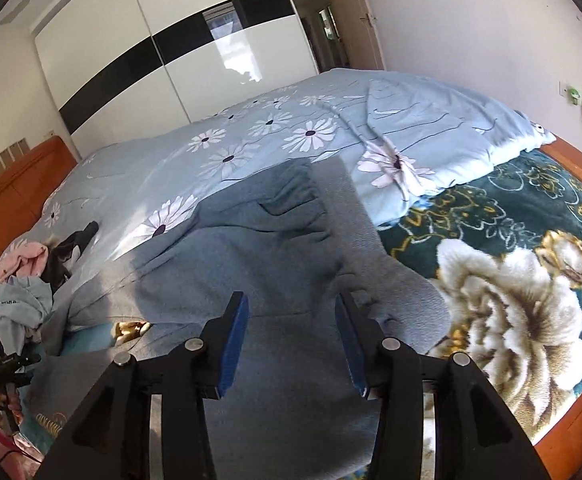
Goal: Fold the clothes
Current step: 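Grasp the pant leg with the left tool and pull it straight along the bed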
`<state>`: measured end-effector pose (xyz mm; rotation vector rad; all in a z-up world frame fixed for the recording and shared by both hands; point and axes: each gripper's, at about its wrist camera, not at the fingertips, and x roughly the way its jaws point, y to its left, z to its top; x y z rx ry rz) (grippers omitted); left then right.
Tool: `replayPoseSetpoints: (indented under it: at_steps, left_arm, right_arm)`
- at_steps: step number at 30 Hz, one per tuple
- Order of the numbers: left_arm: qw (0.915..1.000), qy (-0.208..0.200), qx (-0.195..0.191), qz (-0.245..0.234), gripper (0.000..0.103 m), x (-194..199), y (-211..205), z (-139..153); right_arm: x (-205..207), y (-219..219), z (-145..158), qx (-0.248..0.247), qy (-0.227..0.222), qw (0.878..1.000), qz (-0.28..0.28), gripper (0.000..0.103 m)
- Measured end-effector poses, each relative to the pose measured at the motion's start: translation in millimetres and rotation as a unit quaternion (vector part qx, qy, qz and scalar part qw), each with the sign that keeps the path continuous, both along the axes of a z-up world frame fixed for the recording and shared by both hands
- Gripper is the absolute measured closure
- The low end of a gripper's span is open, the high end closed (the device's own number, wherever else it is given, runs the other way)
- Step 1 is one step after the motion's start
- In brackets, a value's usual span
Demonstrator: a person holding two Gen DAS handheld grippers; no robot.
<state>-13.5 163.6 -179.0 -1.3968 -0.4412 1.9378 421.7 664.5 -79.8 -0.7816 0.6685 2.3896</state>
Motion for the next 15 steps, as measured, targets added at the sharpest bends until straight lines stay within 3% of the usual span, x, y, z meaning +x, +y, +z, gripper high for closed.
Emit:
replayPoseSetpoints:
  at_steps: [1,2,5,8,10,12,15]
  left_arm:
    - [0.9999,-0.002,0.013,0.002,0.093,-1.2,-0.2,1.5]
    - [0.9996,-0.001,0.029,0.003,0.097,-3.2,-1.0,4.9]
    - [0.9956,0.0,0.092,0.016,0.098,-16.4,-7.6,23.3]
    - [0.9842,0.0,0.173,0.04,0.098,-39.9,-19.1,51.8]
    - [0.9766,0.004,0.202,0.072,0.098,-66.4,-23.7,70.7]
    - [0.9758,0.01,0.192,0.104,0.098,-95.9,-18.7,82.2]
    - [0.9809,0.006,0.14,0.135,0.098,-127.4,-3.0,75.5]
  right_arm:
    - [-5.0,-0.7,-1.0,-0.001,-0.001,1.0,0.003,0.056]
    - [-9.7,-0.9,-2.0,-0.003,-0.002,1.0,0.006,0.056]
    - [-23.7,-1.6,-5.0,-0.007,-0.003,1.0,0.013,0.056]
    - [-34.7,-1.3,-5.2,-0.006,-0.005,1.0,0.019,0.056]
    - [-40.5,1.7,-3.8,-0.003,-0.006,1.0,0.02,0.056]
    - [-45.1,6.0,-3.4,-0.004,-0.004,1.0,0.018,0.056]
    - [-51.2,12.8,-6.0,-0.009,0.001,1.0,0.012,0.056]
